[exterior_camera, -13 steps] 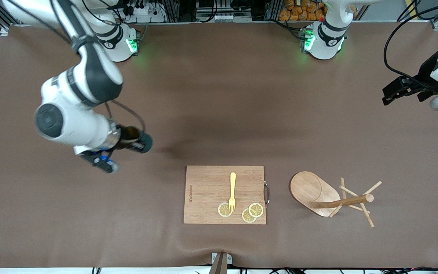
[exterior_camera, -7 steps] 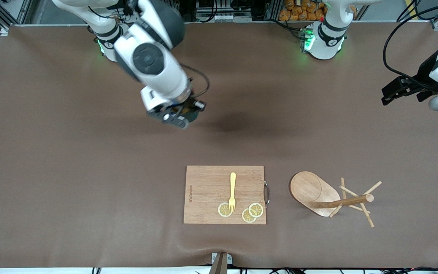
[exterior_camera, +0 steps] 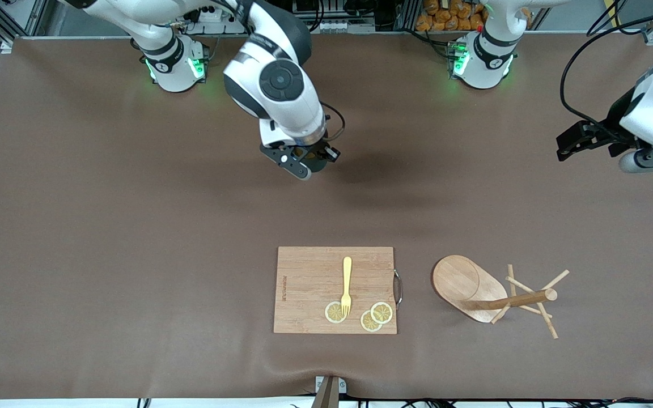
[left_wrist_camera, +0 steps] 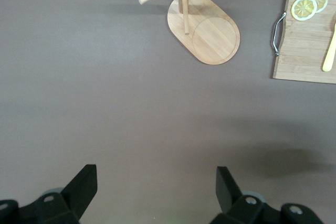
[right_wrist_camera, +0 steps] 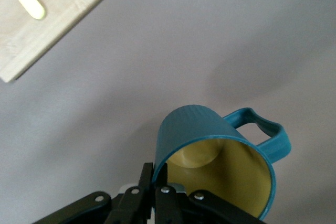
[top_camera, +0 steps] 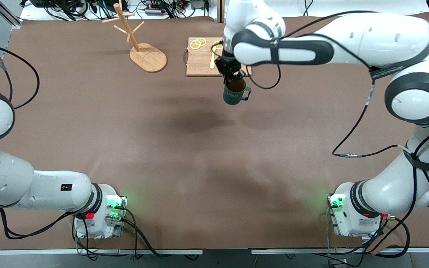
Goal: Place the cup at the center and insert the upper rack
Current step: 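Carry the mug toward the table center with the right gripper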
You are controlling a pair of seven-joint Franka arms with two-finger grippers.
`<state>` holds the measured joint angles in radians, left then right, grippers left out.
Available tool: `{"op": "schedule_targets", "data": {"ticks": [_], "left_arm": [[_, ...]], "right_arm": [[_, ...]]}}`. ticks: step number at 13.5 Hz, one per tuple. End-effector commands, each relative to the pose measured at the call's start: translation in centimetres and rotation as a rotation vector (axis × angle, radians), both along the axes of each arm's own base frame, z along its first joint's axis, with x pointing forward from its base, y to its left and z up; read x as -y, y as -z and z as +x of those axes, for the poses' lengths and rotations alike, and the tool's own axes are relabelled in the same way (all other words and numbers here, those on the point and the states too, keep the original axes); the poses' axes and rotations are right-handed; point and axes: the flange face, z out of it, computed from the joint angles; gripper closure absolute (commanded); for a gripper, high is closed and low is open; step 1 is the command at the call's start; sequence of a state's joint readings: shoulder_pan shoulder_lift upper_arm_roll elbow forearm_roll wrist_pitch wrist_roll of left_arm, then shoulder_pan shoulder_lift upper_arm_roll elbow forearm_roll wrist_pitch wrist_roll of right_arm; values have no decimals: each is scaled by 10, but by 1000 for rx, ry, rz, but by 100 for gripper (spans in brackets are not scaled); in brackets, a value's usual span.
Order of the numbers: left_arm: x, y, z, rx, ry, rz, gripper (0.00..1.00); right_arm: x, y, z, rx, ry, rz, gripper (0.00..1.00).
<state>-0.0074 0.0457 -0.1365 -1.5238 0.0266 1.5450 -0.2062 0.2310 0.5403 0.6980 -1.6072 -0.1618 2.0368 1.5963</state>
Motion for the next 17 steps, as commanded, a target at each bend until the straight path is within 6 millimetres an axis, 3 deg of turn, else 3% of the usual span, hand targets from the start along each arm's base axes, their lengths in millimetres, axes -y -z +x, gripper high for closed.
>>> {"op": "schedule_targets", "data": {"ticks": [1,4,8,17], "left_arm": [[10,3,4,4,6,-6,0],[19,14,9,-4,21,-8,0],[23,22,11,-6,28,-9,0],[40,25,10,5,53,-12,0]], "right_arm": [[-19,40,-12,-1,55,-29,100],[-38,72,-28,30,28,-57,100],[-50,96,-36,24,77,-40,100],[-60,126,-47,39,145,-59,98]]}}
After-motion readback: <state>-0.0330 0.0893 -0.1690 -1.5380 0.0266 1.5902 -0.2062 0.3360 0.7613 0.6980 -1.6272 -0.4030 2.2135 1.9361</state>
